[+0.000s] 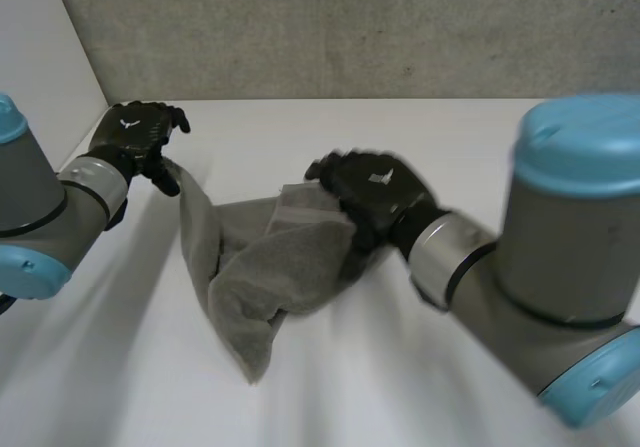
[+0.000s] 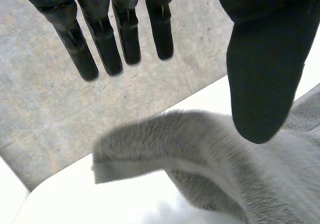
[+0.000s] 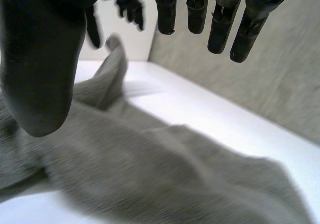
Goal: Fold the towel.
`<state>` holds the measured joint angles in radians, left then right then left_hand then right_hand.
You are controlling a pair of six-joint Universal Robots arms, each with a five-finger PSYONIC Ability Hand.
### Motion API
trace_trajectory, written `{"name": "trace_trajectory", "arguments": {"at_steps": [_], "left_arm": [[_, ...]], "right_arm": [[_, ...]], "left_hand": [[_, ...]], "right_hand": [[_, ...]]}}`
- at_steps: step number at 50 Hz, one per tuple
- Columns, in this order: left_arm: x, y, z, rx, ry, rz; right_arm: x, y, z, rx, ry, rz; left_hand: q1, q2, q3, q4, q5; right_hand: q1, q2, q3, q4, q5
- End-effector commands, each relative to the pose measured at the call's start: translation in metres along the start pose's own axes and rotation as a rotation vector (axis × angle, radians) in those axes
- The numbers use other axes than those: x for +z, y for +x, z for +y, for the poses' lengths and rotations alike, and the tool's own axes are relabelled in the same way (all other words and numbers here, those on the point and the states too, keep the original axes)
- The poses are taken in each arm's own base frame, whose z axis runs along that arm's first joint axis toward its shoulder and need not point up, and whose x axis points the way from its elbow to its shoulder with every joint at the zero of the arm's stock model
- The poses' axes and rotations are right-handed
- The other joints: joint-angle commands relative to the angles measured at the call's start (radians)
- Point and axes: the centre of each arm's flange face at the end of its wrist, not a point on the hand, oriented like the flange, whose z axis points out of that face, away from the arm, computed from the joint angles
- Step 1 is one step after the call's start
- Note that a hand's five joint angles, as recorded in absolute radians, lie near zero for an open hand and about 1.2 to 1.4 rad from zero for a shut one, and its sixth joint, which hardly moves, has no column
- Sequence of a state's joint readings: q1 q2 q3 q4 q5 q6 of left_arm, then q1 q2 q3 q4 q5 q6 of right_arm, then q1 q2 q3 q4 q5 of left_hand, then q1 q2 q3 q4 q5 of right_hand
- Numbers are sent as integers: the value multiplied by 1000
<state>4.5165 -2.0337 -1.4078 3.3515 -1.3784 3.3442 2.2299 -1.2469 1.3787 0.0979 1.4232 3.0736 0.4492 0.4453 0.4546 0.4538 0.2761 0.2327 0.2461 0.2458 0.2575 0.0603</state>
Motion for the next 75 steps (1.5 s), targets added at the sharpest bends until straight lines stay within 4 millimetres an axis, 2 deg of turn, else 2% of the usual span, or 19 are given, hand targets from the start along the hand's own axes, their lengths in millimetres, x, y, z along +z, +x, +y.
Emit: {"name": "trace_trajectory", "arguments": {"at_steps": [1,10,15,16,20,26,31,36,44,46,49,53,58,59,61,65,72,74,75], "left_arm": [[-26,-8,-8,43,-22,-22],[-75,4,-11,27,-48,-13],[-117,19,-2,-26,-121,8],[-117,19,-1,-27,-122,8],[-144,31,12,-205,-264,30],[-166,51,25,-432,-448,60],[-164,59,36,-497,-519,75],[-160,64,39,-500,-538,89],[-146,71,49,-523,-561,90],[-142,73,51,-523,-555,89],[-138,76,52,-515,-537,84],[-130,77,56,-480,-505,31],[-126,78,58,-456,-472,-3],[-126,78,58,-456,-472,-3],[-119,79,57,-444,-420,-5],[-112,78,52,-443,-370,-4],[-102,76,34,-440,-298,13],[-104,78,29,-430,-288,24],[-110,83,23,-413,-277,50]], "right_arm": [[9,15,-28,-152,77,-91],[53,23,-22,-270,28,-111],[80,15,-14,-303,26,-178],[87,9,-14,-320,42,-206],[110,2,-3,-329,63,-263],[121,-8,18,-327,47,-322],[130,-22,54,-313,-6,-406],[134,-27,74,-348,-38,-423],[137,-26,77,-376,-27,-408],[138,-26,76,-379,-19,-404],[138,-26,79,-377,-25,-407],[139,-27,93,-368,-58,-416],[140,-27,97,-372,-57,-410],[141,-26,95,-379,-43,-395],[144,-24,91,-389,-19,-368],[149,-18,81,-411,34,-298],[146,0,26,-421,221,-82],[143,1,17,-388,239,-91],[141,1,12,-363,247,-110]], "left_hand": [[-206,-202,-211,-211,-207],[-215,-211,-221,-220,-217],[-151,-147,-156,-155,-152],[-151,-147,-156,-155,-152],[-63,-59,-68,-67,-64],[-1,3,-6,-6,-2],[31,35,26,27,30],[61,65,55,56,59],[87,91,82,82,86],[99,103,93,94,97],[128,132,123,124,127],[388,392,383,384,387],[665,669,659,660,663],[666,670,660,661,664],[879,883,874,874,878],[947,951,942,942,946],[947,951,942,942,946],[947,951,942,942,946],[947,951,942,942,946]], "right_hand": [[-58,-72,-71,-83,-60],[75,62,62,51,73],[78,65,65,54,76],[78,65,65,54,76],[87,74,74,62,85],[96,83,83,71,94],[102,88,89,77,100],[114,100,100,89,111],[301,288,288,277,299],[497,484,484,472,495],[591,578,578,566,589],[937,924,924,913,935],[1102,1089,1089,1077,1100],[1163,1150,1150,1138,1161],[1164,1150,1150,1139,1161],[1164,1150,1150,1139,1161],[1164,1150,1150,1139,1161],[1121,1107,1107,1096,1118],[830,817,817,805,828]]}}
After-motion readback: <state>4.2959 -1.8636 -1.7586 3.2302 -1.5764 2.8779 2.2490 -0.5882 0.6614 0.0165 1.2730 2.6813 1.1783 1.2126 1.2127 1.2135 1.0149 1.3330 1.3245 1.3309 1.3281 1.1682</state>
